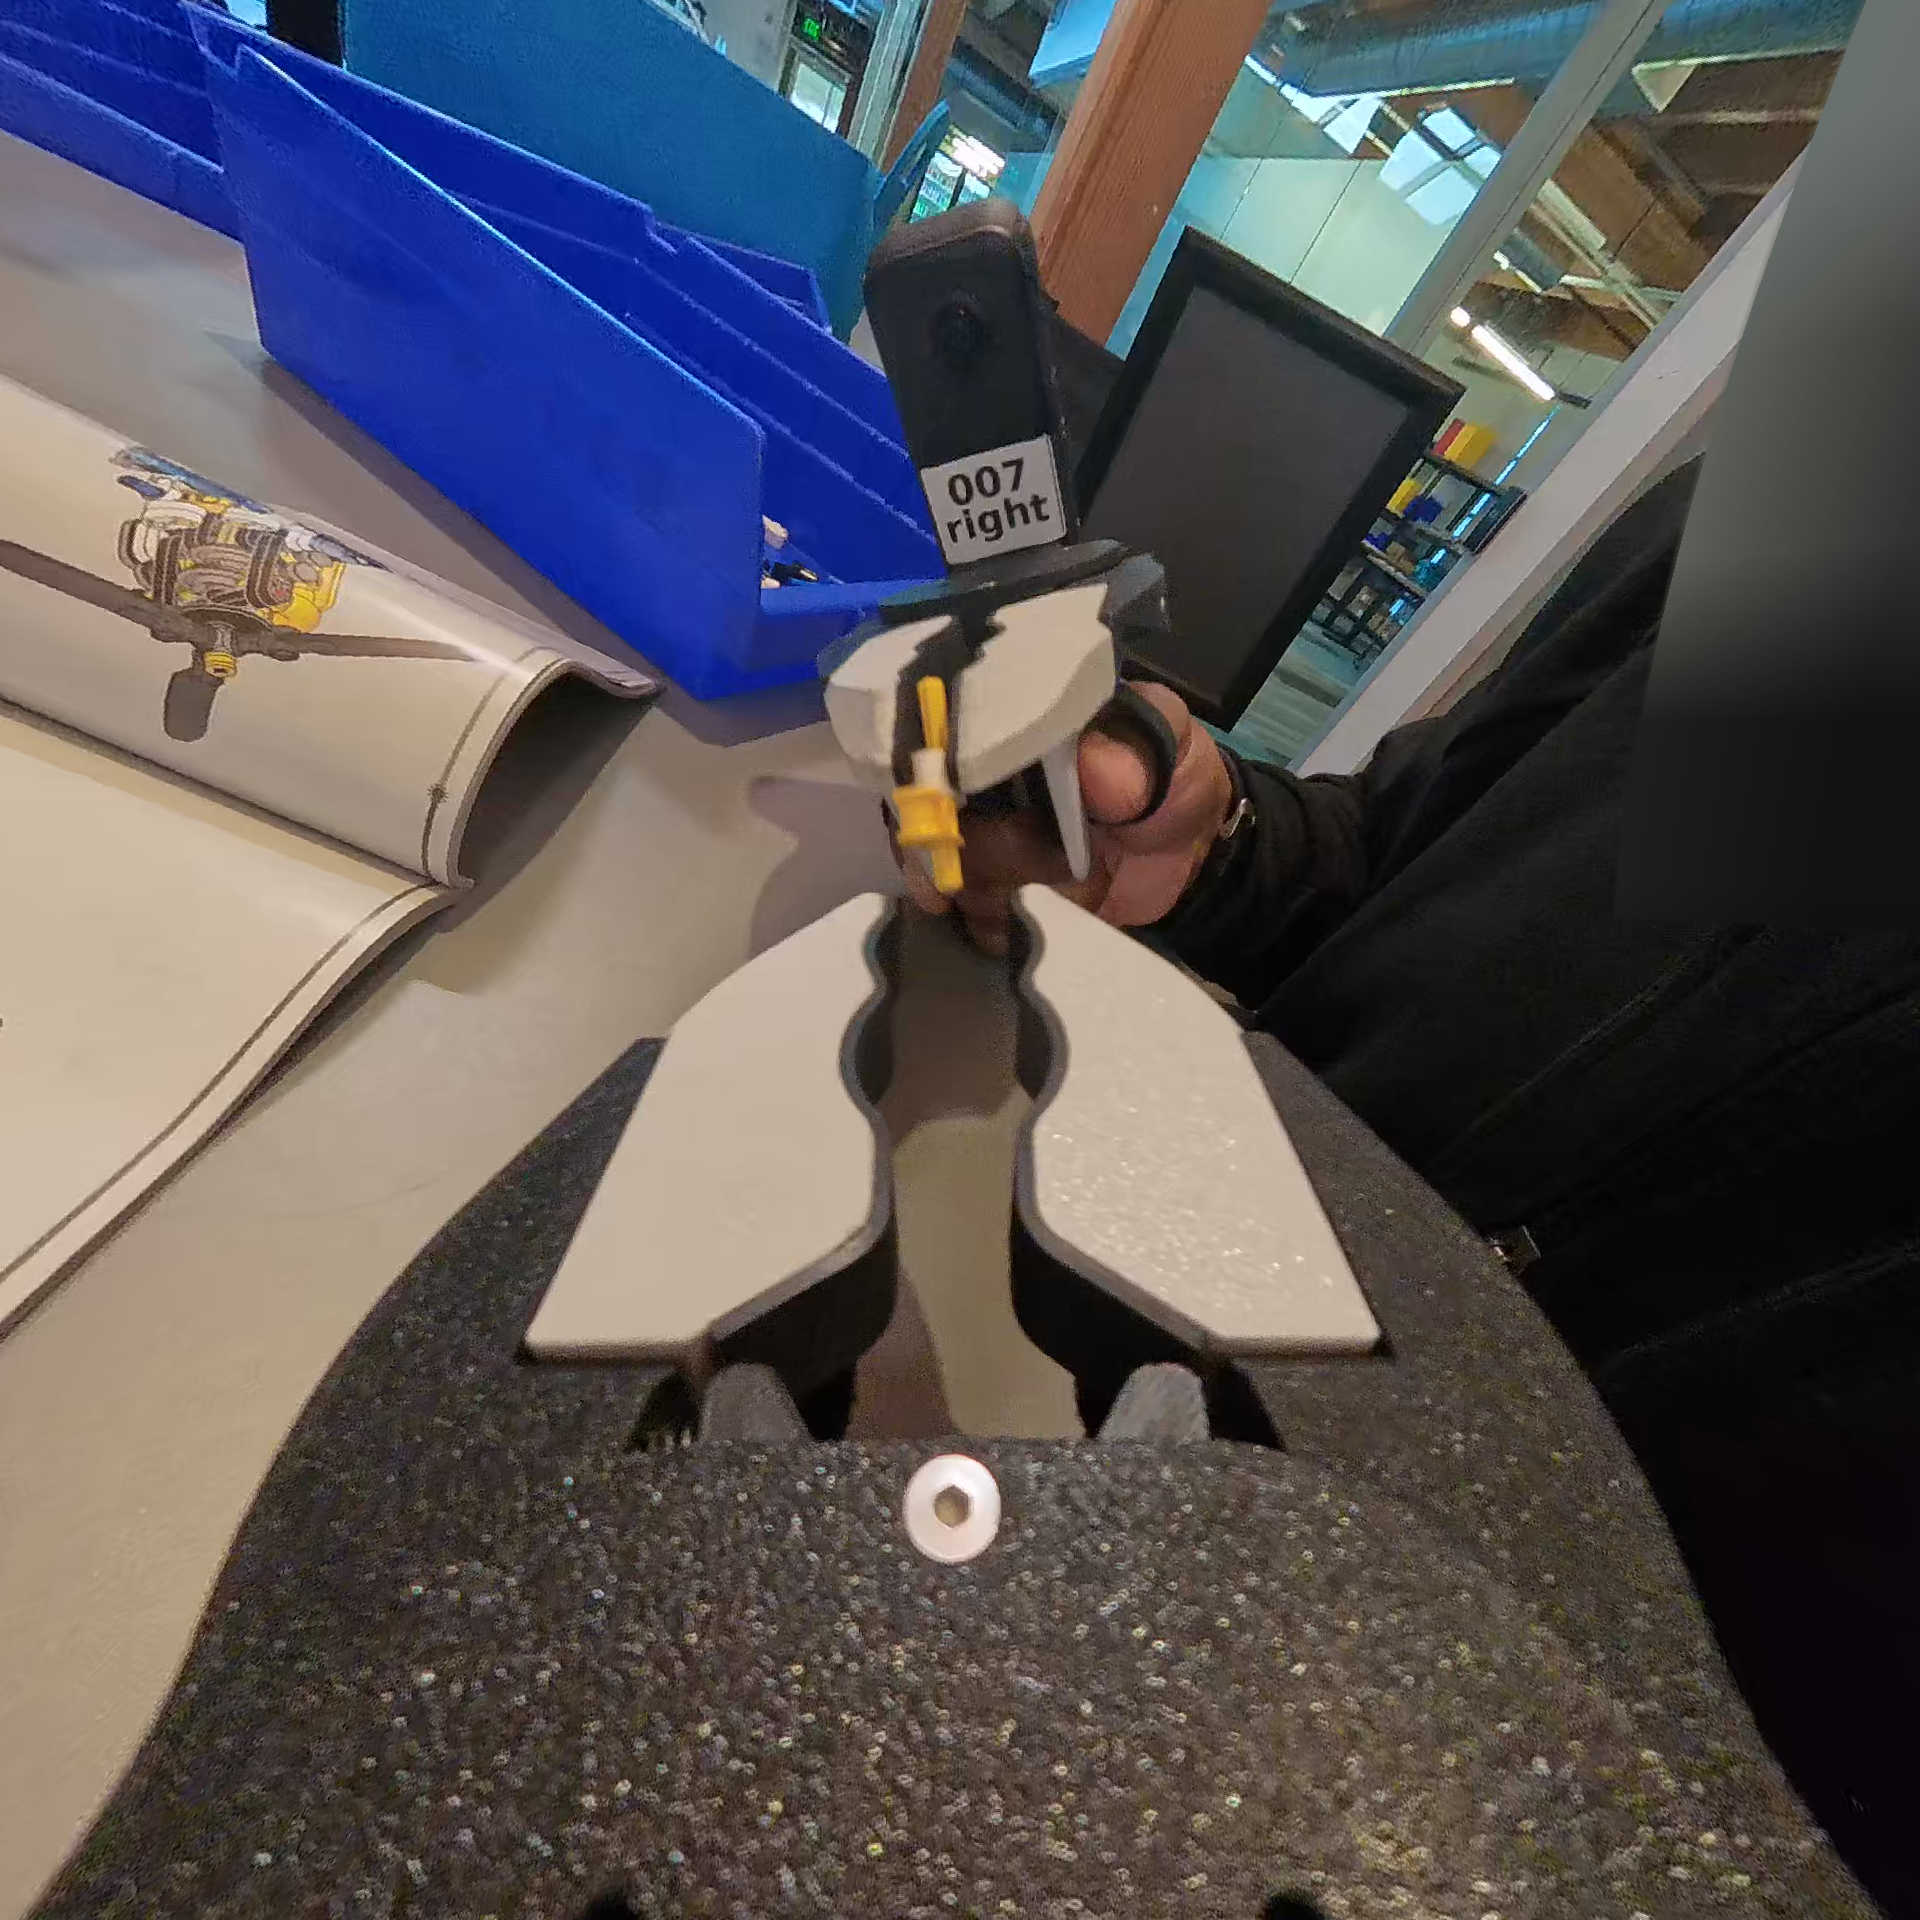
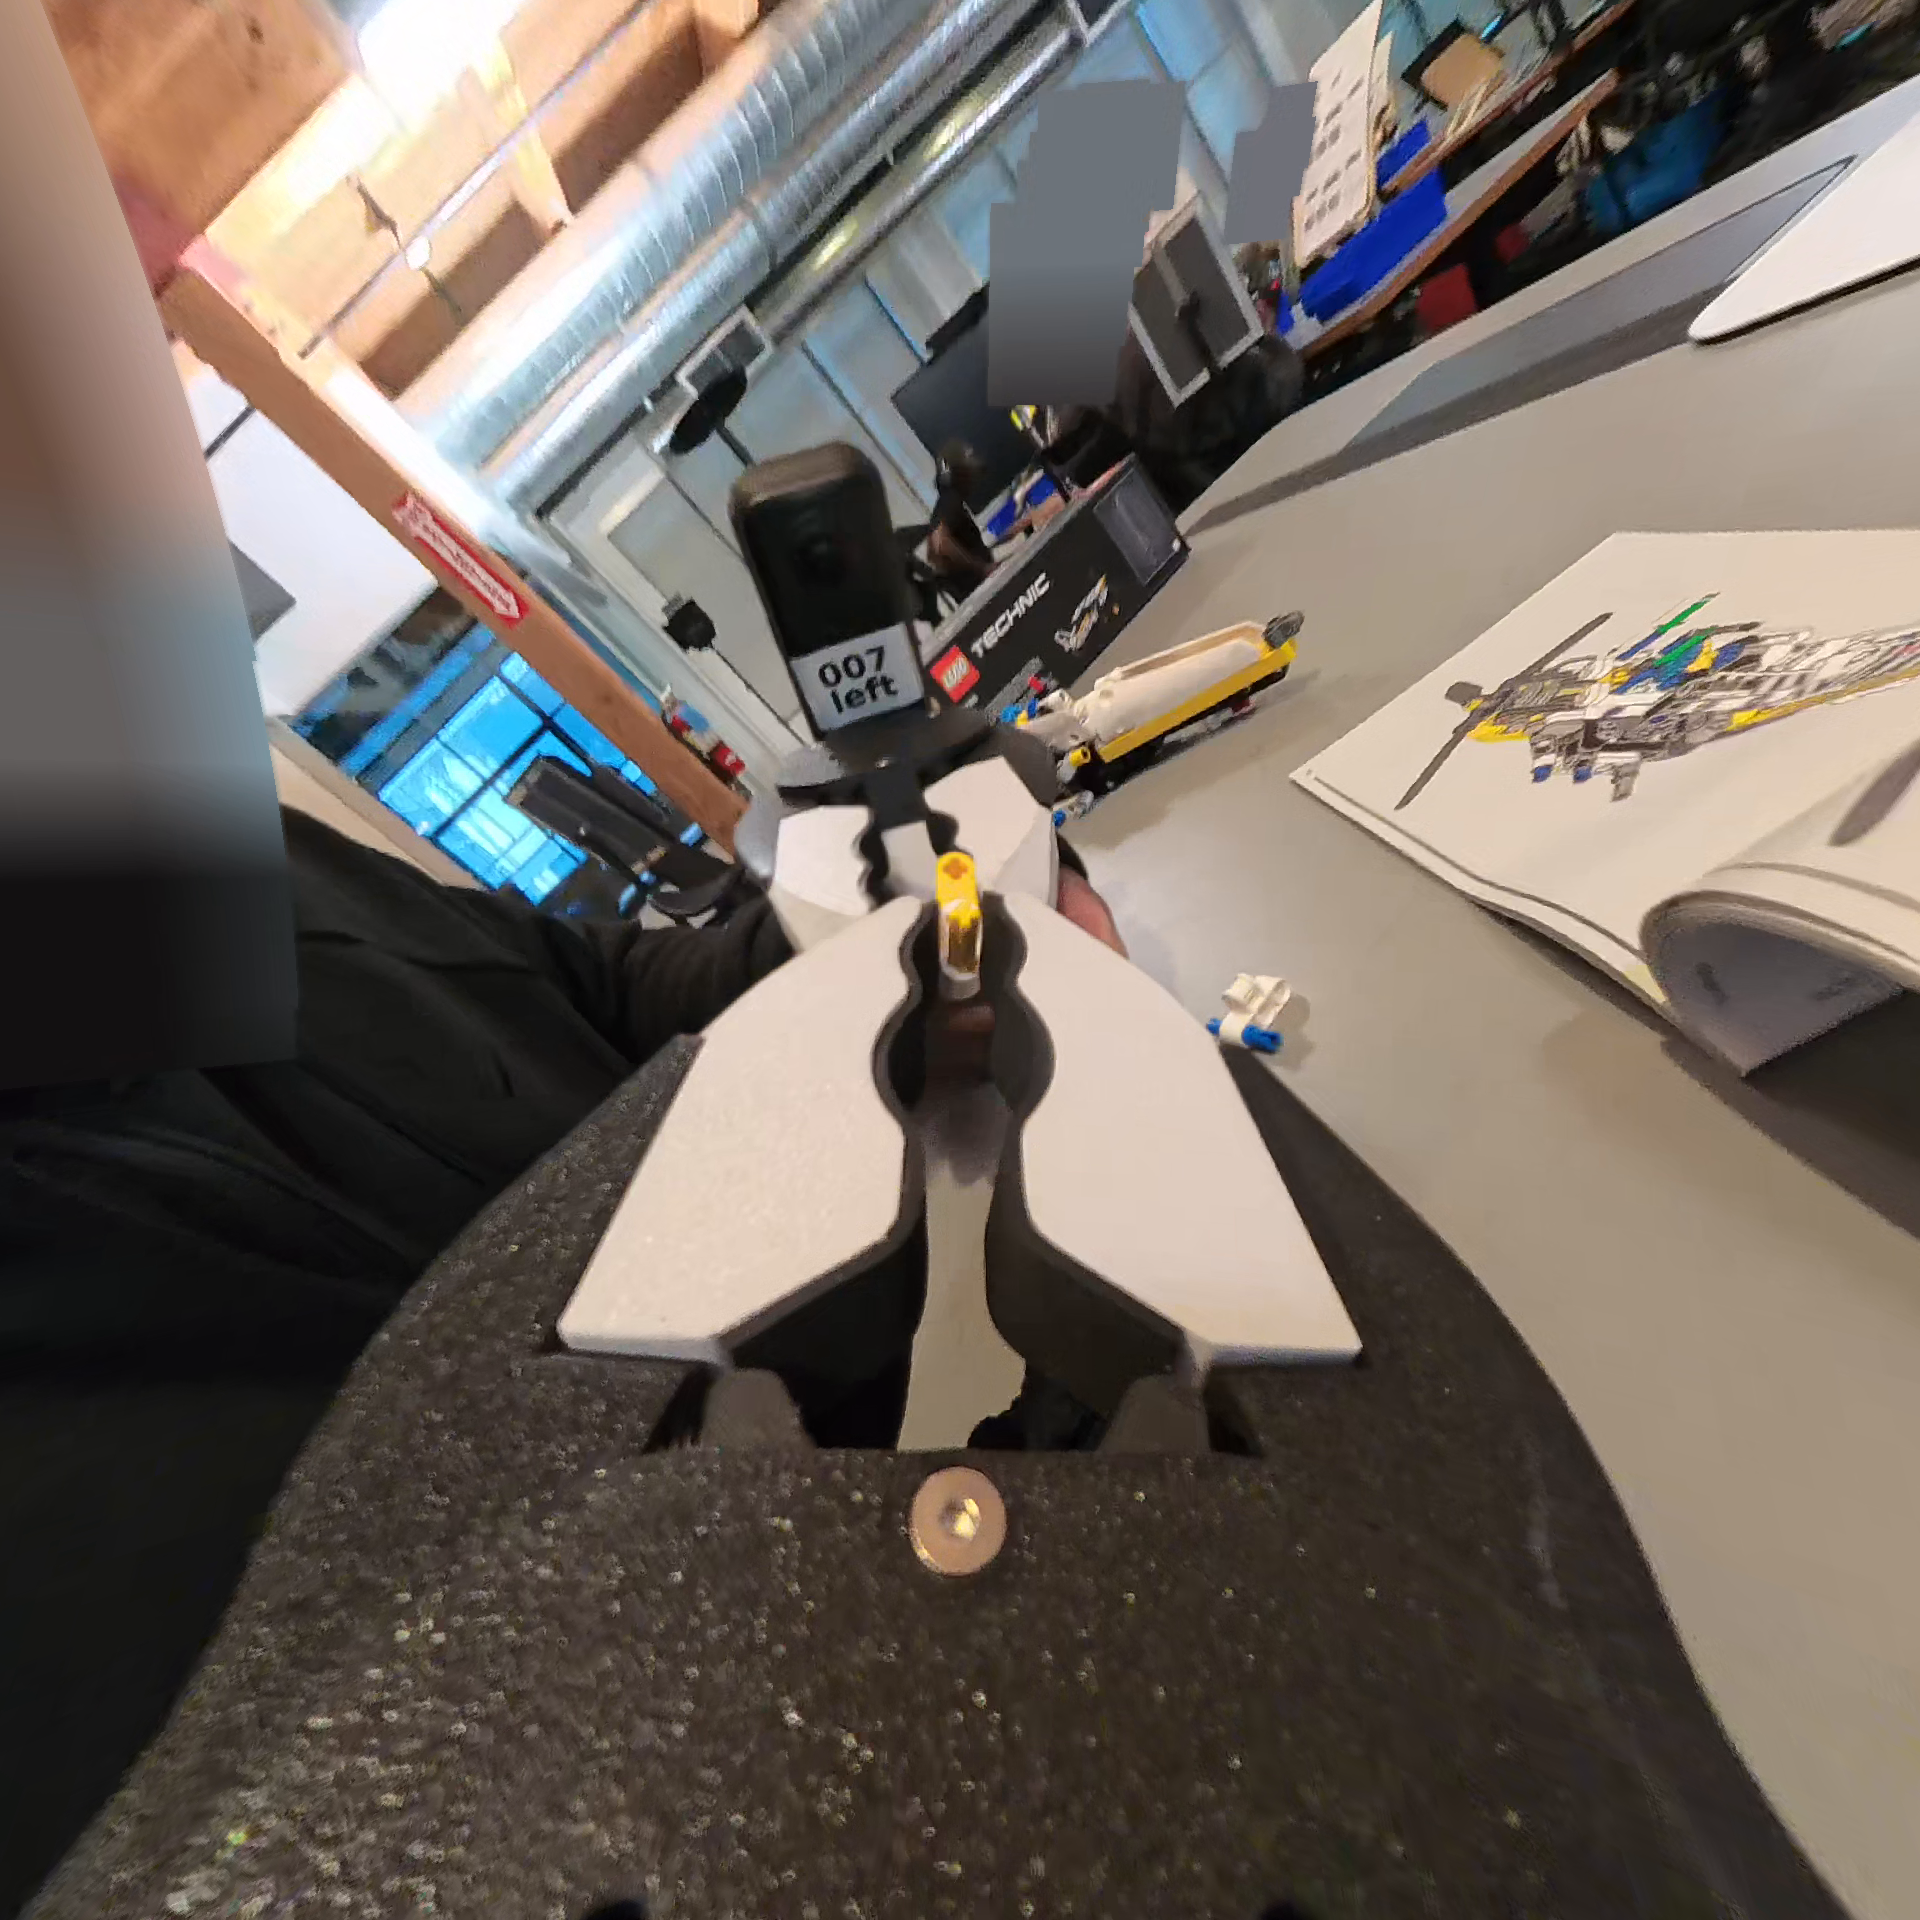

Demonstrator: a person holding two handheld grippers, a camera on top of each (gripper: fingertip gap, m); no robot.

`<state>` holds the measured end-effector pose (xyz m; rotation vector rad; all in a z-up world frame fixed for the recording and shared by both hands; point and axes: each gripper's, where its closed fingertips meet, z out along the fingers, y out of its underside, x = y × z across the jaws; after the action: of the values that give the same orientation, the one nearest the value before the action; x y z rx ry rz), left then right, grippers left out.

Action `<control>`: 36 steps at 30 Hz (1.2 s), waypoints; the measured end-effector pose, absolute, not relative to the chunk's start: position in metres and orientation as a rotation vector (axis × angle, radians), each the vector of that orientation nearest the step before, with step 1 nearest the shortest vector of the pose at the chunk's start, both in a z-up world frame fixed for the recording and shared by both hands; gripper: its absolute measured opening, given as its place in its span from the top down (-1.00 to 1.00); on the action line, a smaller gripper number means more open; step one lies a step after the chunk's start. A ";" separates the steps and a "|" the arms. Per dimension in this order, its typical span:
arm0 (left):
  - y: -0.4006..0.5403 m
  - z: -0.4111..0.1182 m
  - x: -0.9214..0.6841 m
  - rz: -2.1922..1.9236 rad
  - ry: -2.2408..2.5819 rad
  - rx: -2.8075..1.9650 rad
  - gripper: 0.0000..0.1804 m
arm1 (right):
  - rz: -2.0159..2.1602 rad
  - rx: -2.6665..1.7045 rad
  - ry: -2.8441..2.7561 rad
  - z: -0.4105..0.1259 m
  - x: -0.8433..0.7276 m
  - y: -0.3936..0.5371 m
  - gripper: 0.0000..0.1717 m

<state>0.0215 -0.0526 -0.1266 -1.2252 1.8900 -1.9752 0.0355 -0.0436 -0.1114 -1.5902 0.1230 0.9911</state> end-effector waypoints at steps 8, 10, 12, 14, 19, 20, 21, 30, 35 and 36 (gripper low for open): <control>-0.053 -0.118 0.030 -2.011 1.753 -1.241 0.85 | 1.004 -1.572 0.156 -0.111 0.027 -0.040 0.92; -0.053 -0.116 0.030 -2.030 1.723 -1.238 0.87 | 1.017 -1.552 0.171 -0.109 0.027 -0.040 0.92; -0.054 -0.115 0.030 -2.030 1.702 -1.244 0.89 | 1.004 -1.536 0.183 -0.108 0.027 -0.041 0.92; -0.055 -0.115 0.029 -2.006 1.708 -1.241 0.89 | 0.993 -1.526 0.190 -0.107 0.028 -0.042 0.92; -0.059 -0.116 0.025 -2.020 1.743 -1.233 0.89 | 0.983 -1.518 0.183 -0.105 0.026 -0.045 0.93; -0.059 -0.116 0.025 -2.022 1.750 -1.234 0.89 | 0.986 -1.517 0.184 -0.105 0.026 -0.045 0.93; -0.059 -0.116 0.025 -2.027 1.755 -1.238 0.89 | 0.988 -1.519 0.184 -0.105 0.026 -0.046 0.93; -0.058 -0.119 0.022 -2.032 1.787 -1.263 0.89 | 1.011 -1.527 0.182 -0.106 0.025 -0.046 0.94; -0.059 -0.122 0.020 -2.010 1.812 -1.265 0.89 | 1.023 -1.530 0.194 -0.107 0.028 -0.046 0.96; -0.059 -0.122 0.019 -2.007 1.813 -1.264 0.89 | 1.024 -1.532 0.191 -0.107 0.027 -0.047 0.96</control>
<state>0.0194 -0.0587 -0.1220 -1.2639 1.8130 -2.0065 0.0273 -0.0465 -0.1070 -1.5325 0.1907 1.0239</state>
